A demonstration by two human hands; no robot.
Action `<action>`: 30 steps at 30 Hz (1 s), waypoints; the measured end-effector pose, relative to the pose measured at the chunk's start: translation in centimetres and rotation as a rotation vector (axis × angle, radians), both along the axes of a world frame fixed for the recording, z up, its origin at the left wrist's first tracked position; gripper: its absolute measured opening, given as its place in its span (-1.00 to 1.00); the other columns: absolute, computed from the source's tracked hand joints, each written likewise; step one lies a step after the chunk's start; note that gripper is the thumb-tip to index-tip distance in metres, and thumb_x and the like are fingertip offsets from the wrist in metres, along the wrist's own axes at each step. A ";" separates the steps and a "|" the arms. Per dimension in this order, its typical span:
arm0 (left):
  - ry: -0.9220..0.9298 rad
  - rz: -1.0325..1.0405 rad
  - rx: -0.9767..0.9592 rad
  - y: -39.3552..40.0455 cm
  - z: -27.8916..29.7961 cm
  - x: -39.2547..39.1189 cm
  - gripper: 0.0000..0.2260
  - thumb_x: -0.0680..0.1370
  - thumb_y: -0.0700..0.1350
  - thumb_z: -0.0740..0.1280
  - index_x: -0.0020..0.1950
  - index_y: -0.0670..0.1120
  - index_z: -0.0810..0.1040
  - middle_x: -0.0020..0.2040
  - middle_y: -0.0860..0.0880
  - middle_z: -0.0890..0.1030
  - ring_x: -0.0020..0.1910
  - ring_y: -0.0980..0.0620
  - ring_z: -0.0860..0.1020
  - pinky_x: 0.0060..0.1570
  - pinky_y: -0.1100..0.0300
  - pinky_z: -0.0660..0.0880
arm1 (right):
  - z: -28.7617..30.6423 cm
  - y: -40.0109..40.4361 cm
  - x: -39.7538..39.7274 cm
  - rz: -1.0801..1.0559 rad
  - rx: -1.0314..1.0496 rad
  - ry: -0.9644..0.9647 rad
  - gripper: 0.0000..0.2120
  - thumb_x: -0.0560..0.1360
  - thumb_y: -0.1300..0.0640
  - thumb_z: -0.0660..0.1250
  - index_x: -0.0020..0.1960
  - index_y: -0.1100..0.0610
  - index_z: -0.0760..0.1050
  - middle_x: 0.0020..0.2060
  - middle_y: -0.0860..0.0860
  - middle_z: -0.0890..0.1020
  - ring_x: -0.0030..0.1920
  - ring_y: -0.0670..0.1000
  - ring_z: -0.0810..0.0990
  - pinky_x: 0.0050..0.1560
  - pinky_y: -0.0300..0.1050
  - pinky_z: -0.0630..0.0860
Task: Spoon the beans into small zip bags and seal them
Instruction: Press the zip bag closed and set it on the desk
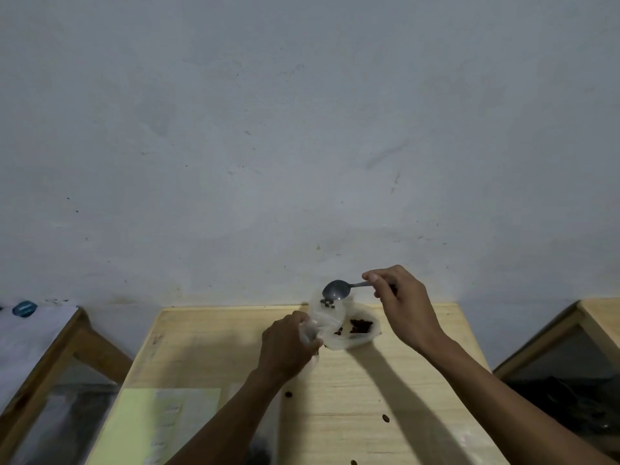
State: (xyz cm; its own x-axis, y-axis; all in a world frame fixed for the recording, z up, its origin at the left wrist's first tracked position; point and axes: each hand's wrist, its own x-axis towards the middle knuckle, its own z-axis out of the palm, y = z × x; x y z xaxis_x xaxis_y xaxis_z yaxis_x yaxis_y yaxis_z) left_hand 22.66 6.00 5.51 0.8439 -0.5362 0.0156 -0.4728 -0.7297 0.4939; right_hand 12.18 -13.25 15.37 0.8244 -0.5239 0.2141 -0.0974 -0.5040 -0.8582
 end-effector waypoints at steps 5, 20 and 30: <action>0.008 -0.003 -0.019 0.4 0.1 -0.3 -0.53 0.42 0.19 0.40 0.24 -0.01 0.50 0.08 0.06 0.64 -0.06 0.08 0.59 0.02 0.09 0.54 | 0.4 0.6 -0.1 0.091 -0.175 -0.070 -0.85 0.60 0.14 0.29 0.03 0.02 0.64 -0.11 -0.12 0.55 -0.08 -0.16 0.56 -0.08 -0.44 0.38; 0.042 0.092 -0.023 3.0 0.0 -0.6 -0.51 0.42 0.15 0.45 0.27 -0.03 0.47 0.14 0.02 0.62 0.05 0.00 0.57 0.02 0.14 0.44 | -9.7 -3.4 -2.3 -0.383 0.982 0.015 -0.75 0.66 0.17 0.17 -0.10 0.27 0.51 -0.35 0.12 0.45 -0.36 0.05 0.42 -0.27 -0.11 0.41; 0.060 0.114 -0.025 3.3 0.1 -0.9 -0.52 0.42 0.15 0.45 0.26 -0.01 0.47 0.13 0.01 0.62 0.07 -0.02 0.56 0.04 0.12 0.44 | -16.3 -2.2 -4.4 -0.342 0.803 0.331 -0.71 0.64 0.13 0.22 -0.13 0.27 0.60 -0.34 0.16 0.56 -0.34 0.08 0.48 -0.29 -0.07 0.43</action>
